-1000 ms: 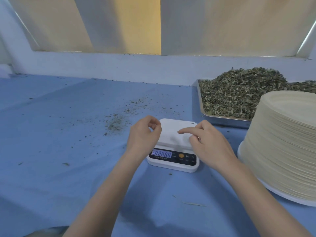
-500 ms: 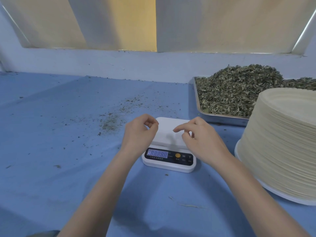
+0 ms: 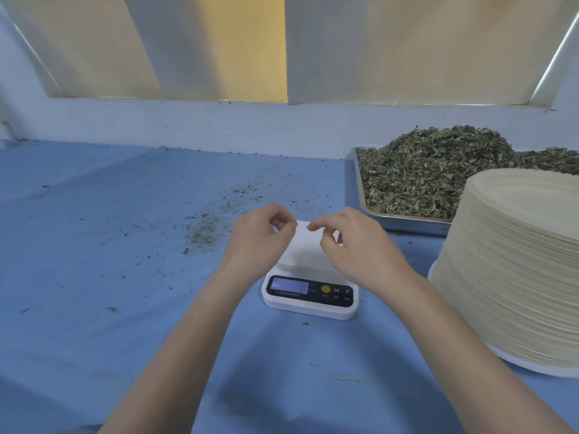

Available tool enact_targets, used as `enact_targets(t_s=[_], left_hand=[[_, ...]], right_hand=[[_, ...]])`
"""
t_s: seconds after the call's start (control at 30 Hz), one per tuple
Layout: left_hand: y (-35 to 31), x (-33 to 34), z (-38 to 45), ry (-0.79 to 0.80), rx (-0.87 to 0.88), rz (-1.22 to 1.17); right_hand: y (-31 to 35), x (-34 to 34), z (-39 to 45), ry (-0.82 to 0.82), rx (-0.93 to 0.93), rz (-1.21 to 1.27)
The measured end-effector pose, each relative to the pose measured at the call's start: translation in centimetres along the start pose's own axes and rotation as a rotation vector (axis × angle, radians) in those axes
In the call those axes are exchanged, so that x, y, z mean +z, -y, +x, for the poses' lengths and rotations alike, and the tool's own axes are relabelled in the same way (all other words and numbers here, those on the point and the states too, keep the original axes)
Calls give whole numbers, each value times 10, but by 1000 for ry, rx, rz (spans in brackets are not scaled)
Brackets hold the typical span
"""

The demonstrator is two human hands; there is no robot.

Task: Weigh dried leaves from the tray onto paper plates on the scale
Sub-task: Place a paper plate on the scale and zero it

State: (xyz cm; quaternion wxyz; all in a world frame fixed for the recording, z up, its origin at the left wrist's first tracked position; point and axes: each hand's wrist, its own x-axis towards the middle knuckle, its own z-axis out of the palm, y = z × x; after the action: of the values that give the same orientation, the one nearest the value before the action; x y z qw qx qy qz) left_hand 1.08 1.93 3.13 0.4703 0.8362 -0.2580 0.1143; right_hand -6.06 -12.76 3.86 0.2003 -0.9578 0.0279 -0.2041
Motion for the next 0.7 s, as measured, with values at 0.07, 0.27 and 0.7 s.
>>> enact_targets(t_s=[0.07, 0.27, 0.7], left_hand=[[0, -2, -3, 6, 6, -3], [-3, -7, -14, 27, -12, 4], [-189, 46, 34, 198, 344, -156]], right_hand=[[4, 1, -3, -4, -5, -10], [20, 1, -9, 17, -56, -76], [0, -185, -28, -179, 129, -500]])
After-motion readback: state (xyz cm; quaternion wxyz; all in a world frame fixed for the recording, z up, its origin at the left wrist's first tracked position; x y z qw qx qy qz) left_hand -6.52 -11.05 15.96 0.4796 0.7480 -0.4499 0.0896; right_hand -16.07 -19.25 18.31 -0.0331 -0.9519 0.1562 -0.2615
